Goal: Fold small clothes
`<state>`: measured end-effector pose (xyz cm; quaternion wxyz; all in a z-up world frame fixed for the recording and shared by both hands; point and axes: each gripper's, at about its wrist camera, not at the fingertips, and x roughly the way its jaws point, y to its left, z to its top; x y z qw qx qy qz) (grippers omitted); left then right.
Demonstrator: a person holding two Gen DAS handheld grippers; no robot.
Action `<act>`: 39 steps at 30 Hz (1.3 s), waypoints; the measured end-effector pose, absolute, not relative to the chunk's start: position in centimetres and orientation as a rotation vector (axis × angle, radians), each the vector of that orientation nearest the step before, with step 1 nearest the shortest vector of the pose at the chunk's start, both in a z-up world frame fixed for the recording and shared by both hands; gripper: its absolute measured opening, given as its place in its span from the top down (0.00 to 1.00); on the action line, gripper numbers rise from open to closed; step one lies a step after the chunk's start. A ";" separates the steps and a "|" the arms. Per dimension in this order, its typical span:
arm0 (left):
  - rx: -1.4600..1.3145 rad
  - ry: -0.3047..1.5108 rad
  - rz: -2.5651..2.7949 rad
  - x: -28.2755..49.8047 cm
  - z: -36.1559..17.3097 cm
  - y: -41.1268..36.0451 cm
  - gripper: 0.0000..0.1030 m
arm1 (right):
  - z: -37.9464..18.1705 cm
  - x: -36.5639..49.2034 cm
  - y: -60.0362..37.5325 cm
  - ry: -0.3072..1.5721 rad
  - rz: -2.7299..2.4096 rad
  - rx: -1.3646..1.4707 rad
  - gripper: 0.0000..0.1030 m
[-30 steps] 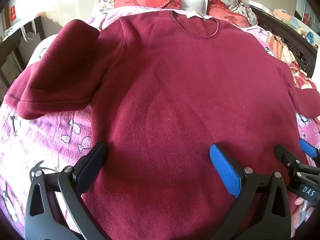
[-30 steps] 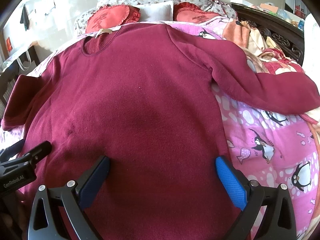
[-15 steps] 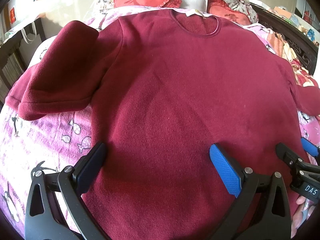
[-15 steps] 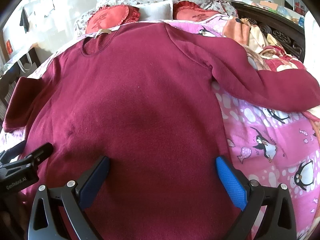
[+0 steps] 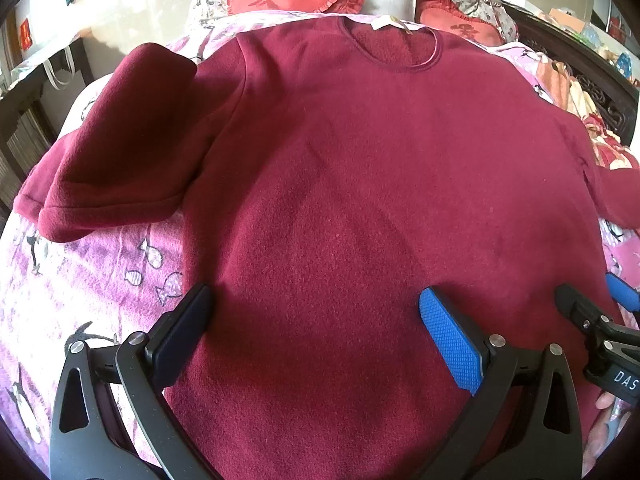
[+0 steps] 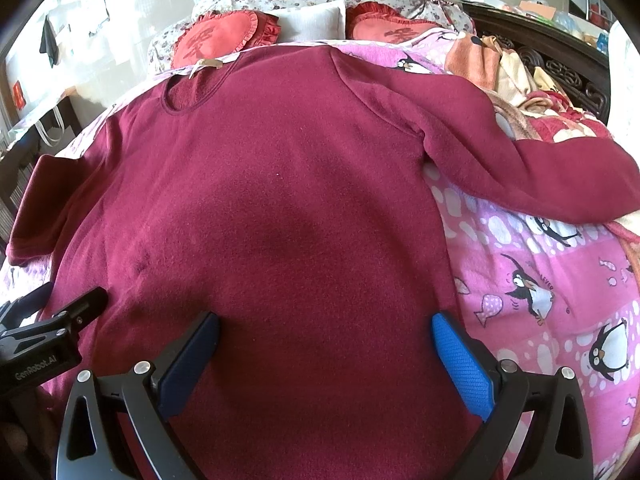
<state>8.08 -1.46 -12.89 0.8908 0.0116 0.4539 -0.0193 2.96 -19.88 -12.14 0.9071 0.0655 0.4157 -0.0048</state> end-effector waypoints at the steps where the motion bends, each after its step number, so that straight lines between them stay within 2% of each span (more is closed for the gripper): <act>1: 0.022 0.943 -0.041 8.1 -12.9 -1.4 0.00 | -12.1 3.0 -19.9 0.859 -0.010 0.135 0.00; 32: 0.030 0.930 -0.033 7.8 -12.9 -1.6 0.00 | -12.3 2.9 -20.0 0.853 -0.008 0.136 0.00; 39: -0.102 0.911 -0.130 6.7 -10.8 1.2 0.01 | -12.2 2.9 -20.0 0.853 -0.011 0.134 0.00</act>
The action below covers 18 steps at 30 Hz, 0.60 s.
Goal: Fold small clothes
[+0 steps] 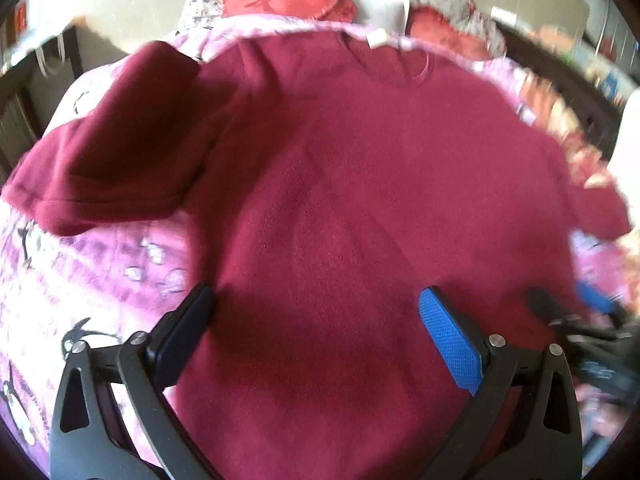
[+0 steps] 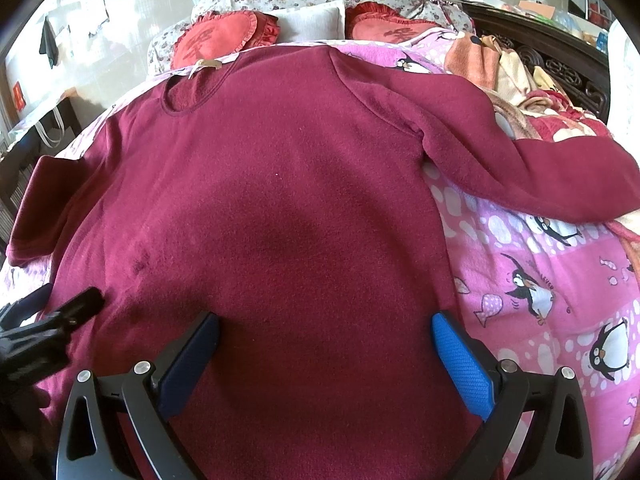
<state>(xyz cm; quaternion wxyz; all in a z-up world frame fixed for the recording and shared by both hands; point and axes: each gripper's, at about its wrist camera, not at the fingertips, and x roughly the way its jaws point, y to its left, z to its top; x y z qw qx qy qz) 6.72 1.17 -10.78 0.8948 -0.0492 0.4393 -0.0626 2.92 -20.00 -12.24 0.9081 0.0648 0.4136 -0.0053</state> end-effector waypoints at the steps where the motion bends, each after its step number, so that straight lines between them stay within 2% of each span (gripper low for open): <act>1: -0.141 0.877 -0.131 6.3 -9.5 2.5 0.01 | -12.2 3.0 -20.0 0.855 -0.010 0.135 0.00; 4: -0.192 0.770 -0.112 6.0 -4.8 8.0 0.01 | -12.2 3.0 -20.2 0.854 -0.007 0.140 0.00; 9: -0.279 0.784 -0.042 8.0 -2.3 18.6 0.01 | -12.2 2.9 -20.3 0.851 -0.005 0.142 0.00; 14: -0.633 0.811 0.004 9.4 -5.1 31.9 0.01 | -12.2 2.8 -20.3 0.848 -0.004 0.145 0.00; 18: -0.902 0.839 0.026 9.7 -9.0 37.8 0.02 | -12.2 2.8 -20.2 0.849 -0.002 0.147 0.00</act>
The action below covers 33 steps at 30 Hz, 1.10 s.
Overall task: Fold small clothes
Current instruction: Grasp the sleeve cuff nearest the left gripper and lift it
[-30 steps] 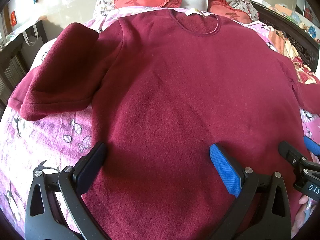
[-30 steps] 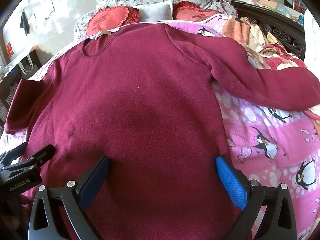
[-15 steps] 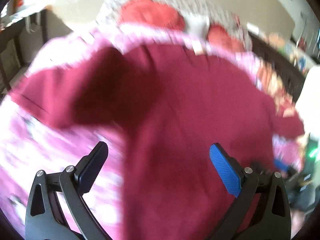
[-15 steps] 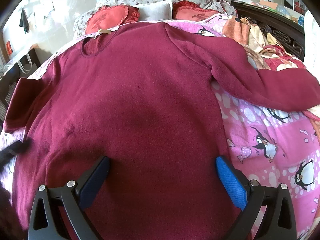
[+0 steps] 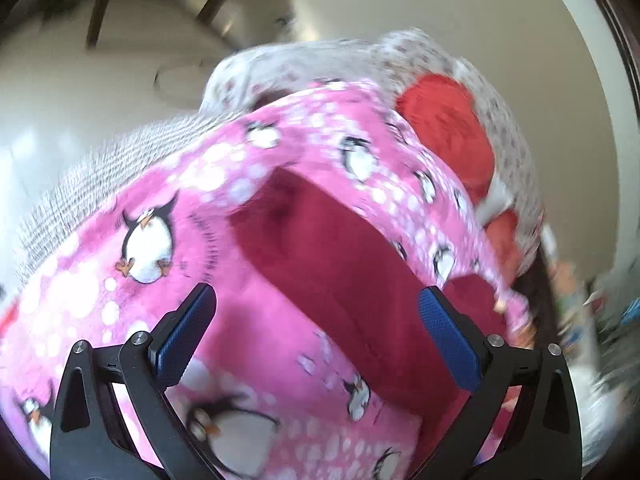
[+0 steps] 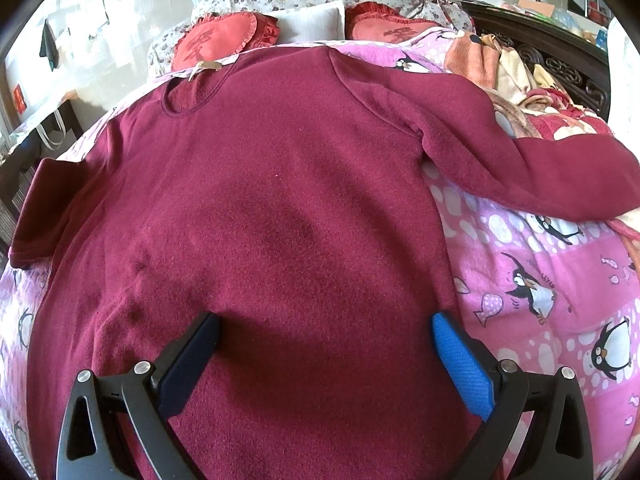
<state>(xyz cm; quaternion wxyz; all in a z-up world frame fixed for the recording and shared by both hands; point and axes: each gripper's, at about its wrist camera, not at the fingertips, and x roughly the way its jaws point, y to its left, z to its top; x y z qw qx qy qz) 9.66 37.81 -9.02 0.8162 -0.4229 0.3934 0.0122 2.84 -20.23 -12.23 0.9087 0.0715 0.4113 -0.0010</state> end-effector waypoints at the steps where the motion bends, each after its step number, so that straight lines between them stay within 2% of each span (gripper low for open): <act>1: -0.967 0.849 0.010 9.9 -10.1 38.4 0.02 | -12.2 2.9 -20.2 0.849 -0.001 0.149 0.00; 10: -1.053 0.790 -0.066 13.4 -10.6 39.0 0.02 | -12.3 2.9 -20.2 0.850 0.000 0.152 0.00; 11: -1.067 0.774 -0.084 13.6 -10.6 39.3 0.10 | -12.3 2.9 -20.2 0.850 0.000 0.153 0.00; 12: -1.078 0.763 -0.101 13.8 -10.5 39.6 0.22 | -12.4 3.0 -20.2 0.851 0.000 0.154 0.00; 14: -1.090 0.752 -0.118 13.9 -10.4 39.7 0.35 | -12.4 3.0 -20.2 0.851 0.001 0.157 0.00; 16: -1.064 0.756 -0.099 14.1 -10.4 39.6 0.42 | -12.4 3.1 -20.2 0.851 0.000 0.158 0.00; 19: -1.000 0.809 -0.023 14.5 -10.9 39.4 0.63 | -12.4 3.1 -20.2 0.852 0.000 0.161 0.00; 21: -0.965 0.844 0.035 14.6 -11.2 39.3 0.91 | -12.4 3.1 -20.2 0.851 0.001 0.162 0.00; 24: -0.894 0.811 0.108 13.7 -9.8 39.2 0.94 | -12.4 3.1 -20.2 0.851 0.000 0.161 0.00; 29: -0.770 0.611 0.238 10.3 -3.4 40.3 0.94 | -12.4 3.1 -20.2 0.851 0.000 0.162 0.00; 33: -0.745 0.524 0.253 8.4 -0.3 40.2 0.94 | -12.3 3.1 -20.2 0.851 -0.001 0.161 0.00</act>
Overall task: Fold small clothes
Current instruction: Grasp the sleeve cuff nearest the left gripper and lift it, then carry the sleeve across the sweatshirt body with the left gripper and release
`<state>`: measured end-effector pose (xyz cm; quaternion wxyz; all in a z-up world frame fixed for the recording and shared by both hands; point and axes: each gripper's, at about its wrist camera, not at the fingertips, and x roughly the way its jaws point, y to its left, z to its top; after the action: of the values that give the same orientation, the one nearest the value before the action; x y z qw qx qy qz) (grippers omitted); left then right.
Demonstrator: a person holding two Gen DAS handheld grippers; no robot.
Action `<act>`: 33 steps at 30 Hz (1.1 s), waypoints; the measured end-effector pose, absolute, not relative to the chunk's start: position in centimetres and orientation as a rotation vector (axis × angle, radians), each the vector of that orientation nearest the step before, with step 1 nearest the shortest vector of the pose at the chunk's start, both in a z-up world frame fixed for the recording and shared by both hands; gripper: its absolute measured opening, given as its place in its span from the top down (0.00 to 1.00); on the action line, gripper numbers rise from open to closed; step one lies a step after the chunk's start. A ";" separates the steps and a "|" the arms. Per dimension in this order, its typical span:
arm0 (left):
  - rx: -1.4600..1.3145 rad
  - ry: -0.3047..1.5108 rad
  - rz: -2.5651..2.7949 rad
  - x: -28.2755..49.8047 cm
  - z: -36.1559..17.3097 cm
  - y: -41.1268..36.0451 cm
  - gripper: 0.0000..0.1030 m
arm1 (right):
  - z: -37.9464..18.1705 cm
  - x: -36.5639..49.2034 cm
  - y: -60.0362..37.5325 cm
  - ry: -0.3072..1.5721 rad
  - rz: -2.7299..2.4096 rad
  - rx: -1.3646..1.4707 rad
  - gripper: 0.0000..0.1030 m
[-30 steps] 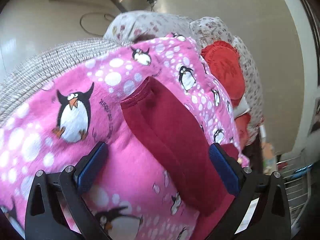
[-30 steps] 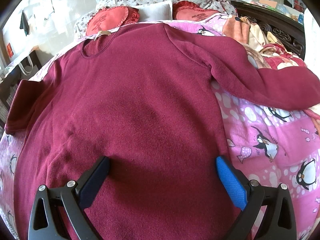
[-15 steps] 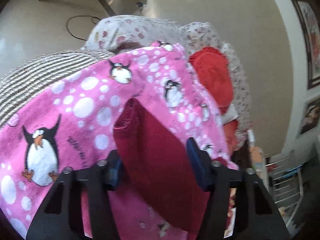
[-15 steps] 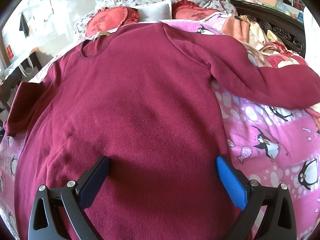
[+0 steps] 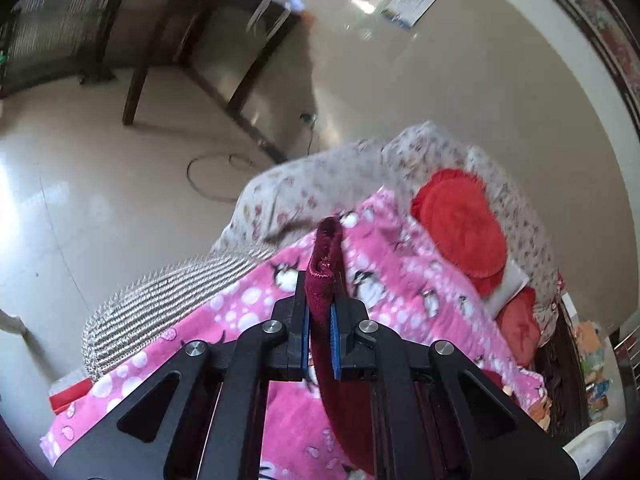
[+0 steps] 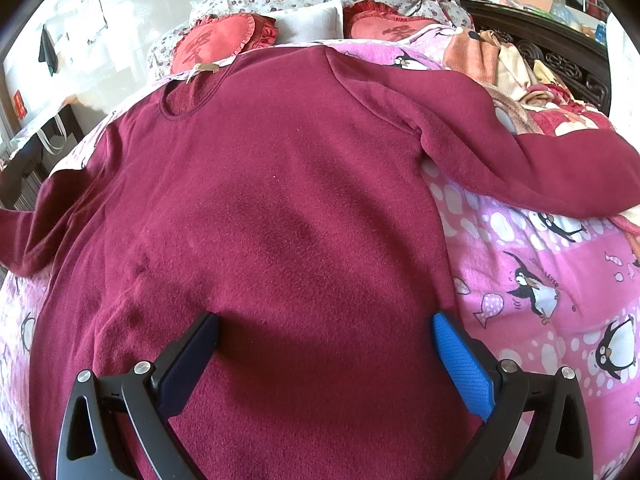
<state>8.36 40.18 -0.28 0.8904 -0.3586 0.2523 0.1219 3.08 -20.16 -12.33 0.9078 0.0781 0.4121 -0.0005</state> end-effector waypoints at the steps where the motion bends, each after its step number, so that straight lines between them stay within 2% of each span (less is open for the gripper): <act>1: -0.731 0.519 0.218 8.4 0.3 39.3 0.94 | -12.3 3.1 -20.1 0.851 -0.003 0.159 0.00; 6: -0.631 0.535 -0.062 11.1 3.2 30.3 0.94 | -12.2 3.1 -20.0 0.848 -0.008 0.152 0.00; 11: -0.539 0.618 -0.336 17.0 4.4 15.0 0.94 | -12.3 3.0 -20.1 0.845 -0.008 0.153 0.00; 19: -0.306 0.847 -0.661 20.0 -0.6 -10.6 0.94 | -12.3 2.8 -20.6 0.829 0.012 0.184 0.00; 26: -0.173 1.001 -0.759 18.6 -4.7 -18.4 0.93 | -12.4 2.9 -21.0 0.825 0.021 0.196 0.00; 28: -0.155 1.029 -0.766 18.2 -5.3 -18.3 0.85 | -12.4 2.9 -20.9 0.824 0.021 0.197 0.00; 29: -0.166 1.043 -0.768 18.2 -5.3 -18.0 0.73 | -12.4 2.9 -20.9 0.824 0.021 0.196 0.00; 30: -0.179 1.051 -0.769 18.4 -5.3 -17.3 0.56 | -12.4 2.9 -20.9 0.825 0.021 0.196 0.00; 31: -0.198 1.053 -0.768 18.3 -5.0 -16.6 0.51 | -12.4 2.9 -20.9 0.825 0.021 0.196 0.00; 33: -0.206 1.030 -0.758 17.7 -4.4 -14.9 0.50 | -12.4 2.9 -20.9 0.827 0.020 0.195 0.00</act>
<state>17.72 -14.93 -4.43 0.7974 -0.0959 0.4798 -0.3532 2.94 -20.92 -12.41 0.9111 0.0946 0.4010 0.0097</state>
